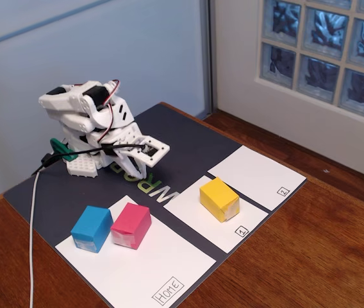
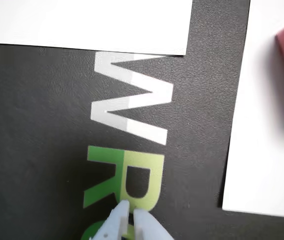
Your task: Move box yellow to home
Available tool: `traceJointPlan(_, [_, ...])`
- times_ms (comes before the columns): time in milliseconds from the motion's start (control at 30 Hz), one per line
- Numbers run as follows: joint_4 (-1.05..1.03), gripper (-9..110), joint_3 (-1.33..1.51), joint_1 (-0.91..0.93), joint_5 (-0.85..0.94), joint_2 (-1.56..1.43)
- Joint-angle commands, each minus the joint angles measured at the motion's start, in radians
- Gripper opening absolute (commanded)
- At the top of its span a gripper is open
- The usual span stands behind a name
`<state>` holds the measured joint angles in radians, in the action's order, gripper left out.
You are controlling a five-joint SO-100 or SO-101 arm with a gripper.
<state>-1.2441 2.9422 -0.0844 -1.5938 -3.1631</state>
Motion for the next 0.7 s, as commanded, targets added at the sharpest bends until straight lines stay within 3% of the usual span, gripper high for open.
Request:
traceJointPlan(0, [0.055,-1,-0.319,-0.023,-0.021,0.469])
traceJointPlan(167, [0.069,0,-0.617,-0.071,-0.067,0.716])
traceJointPlan(500, [0.028,-1,-0.945,-0.15,-0.196,0.96])
traceJointPlan(667, [-0.014,-1,-1.123,-0.218,-0.374,1.066])
